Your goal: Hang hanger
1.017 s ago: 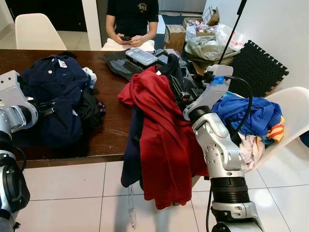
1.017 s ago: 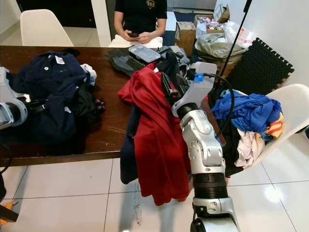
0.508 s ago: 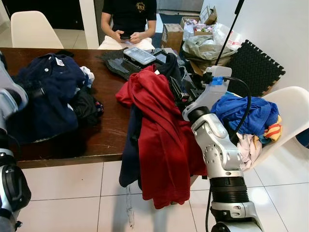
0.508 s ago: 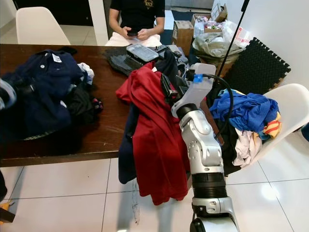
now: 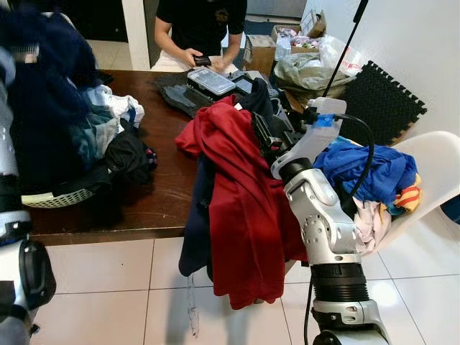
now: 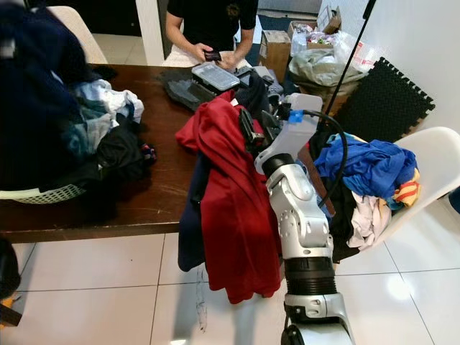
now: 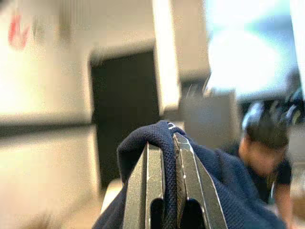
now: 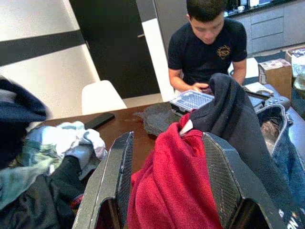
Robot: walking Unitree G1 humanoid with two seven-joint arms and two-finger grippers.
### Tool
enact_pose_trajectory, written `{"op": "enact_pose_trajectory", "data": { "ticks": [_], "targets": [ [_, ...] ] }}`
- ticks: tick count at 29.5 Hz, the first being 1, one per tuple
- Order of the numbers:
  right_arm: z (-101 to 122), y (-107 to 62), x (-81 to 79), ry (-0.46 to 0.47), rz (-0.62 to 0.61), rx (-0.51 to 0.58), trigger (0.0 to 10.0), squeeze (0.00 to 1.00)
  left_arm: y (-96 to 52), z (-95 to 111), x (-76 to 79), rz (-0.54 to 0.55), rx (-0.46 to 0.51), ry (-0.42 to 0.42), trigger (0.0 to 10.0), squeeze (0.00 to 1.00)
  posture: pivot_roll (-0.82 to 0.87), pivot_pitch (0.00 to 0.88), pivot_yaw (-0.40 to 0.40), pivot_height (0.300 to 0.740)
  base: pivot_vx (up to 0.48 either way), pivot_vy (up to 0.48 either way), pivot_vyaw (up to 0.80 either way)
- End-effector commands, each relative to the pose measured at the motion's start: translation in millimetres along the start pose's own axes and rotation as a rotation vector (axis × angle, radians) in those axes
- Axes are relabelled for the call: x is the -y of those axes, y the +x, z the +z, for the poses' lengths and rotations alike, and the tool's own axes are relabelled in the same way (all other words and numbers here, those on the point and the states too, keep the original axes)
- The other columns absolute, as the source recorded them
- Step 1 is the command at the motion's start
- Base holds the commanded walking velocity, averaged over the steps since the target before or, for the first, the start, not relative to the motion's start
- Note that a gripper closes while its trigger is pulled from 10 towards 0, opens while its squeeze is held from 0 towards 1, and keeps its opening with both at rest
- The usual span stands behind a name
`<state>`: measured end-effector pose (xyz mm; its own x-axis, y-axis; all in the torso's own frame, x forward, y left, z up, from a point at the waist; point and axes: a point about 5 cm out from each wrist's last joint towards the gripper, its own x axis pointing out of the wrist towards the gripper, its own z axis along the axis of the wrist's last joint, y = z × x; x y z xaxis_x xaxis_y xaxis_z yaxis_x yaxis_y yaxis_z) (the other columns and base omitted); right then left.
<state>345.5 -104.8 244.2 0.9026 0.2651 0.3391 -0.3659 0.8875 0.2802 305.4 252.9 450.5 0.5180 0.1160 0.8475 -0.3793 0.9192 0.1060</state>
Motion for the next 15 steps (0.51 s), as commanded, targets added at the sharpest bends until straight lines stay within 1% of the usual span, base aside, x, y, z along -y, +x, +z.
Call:
{"op": "enact_pose_trajectory", "data": {
  "ticks": [1,3,4,6,7,8,9,10,11,12,13,15],
  "targets": [
    [5,-0.1,2.2,0.013,-0.013,0.037,10.0,0.0,4.9,35,12.3,-0.047,0.19,0.018,0.0,0.0,0.09,0.079,-0.067,0.74,0.0,0.0,0.0],
    [5,-0.1,2.2,0.013,-0.013,0.037,10.0,0.0,4.9,35,12.3,-0.047,0.19,0.018,0.0,0.0,0.09,0.079,-0.067,0.74,0.0,0.0,0.0],
    [6,-0.4,4.1,0.023,-0.027,0.049,10.0,0.0,6.9,56,31.0,-0.126,0.313,0.027,0.0,0.0,0.09,0.082,-0.063,0.74,0.0,0.0,0.0],
    [6,-0.4,4.1,0.023,-0.027,0.049,10.0,0.0,6.9,56,31.0,-0.126,0.313,0.027,0.0,0.0,0.09,0.082,-0.063,0.74,0.0,0.0,0.0],
    [7,-0.7,5.9,0.03,-0.041,0.055,10.0,0.0,6.7,66,43.5,-0.181,0.379,0.043,0.0,0.0,0.09,0.081,-0.059,0.74,0.0,0.0,0.0],
    [7,-0.7,5.9,0.03,-0.041,0.055,10.0,0.0,6.7,66,43.5,-0.181,0.379,0.043,0.0,0.0,0.09,0.081,-0.059,0.74,0.0,0.0,0.0],
    [7,-1.2,7.6,0.037,-0.053,0.059,10.0,0.0,6.2,71,51.5,-0.213,0.426,0.07,0.0,0.0,0.09,0.082,-0.051,0.74,0.0,0.0,-0.8],
    [7,-1.2,7.6,0.037,-0.053,0.059,10.0,0.0,6.2,71,51.5,-0.213,0.426,0.07,0.0,0.0,0.09,0.082,-0.051,0.74,0.0,0.0,-0.8],
    [7,-1.7,8.7,0.042,-0.063,0.063,10.0,0.0,6.1,74,55.8,-0.23,0.46,0.099,0.0,0.0,0.09,0.081,-0.048,0.74,0.0,0.0,-0.8],
    [7,-1.7,8.7,0.042,-0.063,0.063,10.0,0.0,6.1,74,55.8,-0.23,0.46,0.099,0.0,0.0,0.09,0.081,-0.048,0.74,0.0,0.0,-0.8],
    [8,-2.2,9.3,0.047,-0.068,0.071,10.0,0.0,6.2,77,57.8,-0.232,0.491,0.119,0.0,0.0,0.1,0.082,-0.046,0.74,0.0,0.0,-0.8],
    [8,-2.2,9.3,0.047,-0.068,0.071,10.0,0.0,6.2,77,57.8,-0.232,0.491,0.119,0.0,0.0,0.1,0.082,-0.046,0.74,0.0,0.0,-0.8]
  ]
}}
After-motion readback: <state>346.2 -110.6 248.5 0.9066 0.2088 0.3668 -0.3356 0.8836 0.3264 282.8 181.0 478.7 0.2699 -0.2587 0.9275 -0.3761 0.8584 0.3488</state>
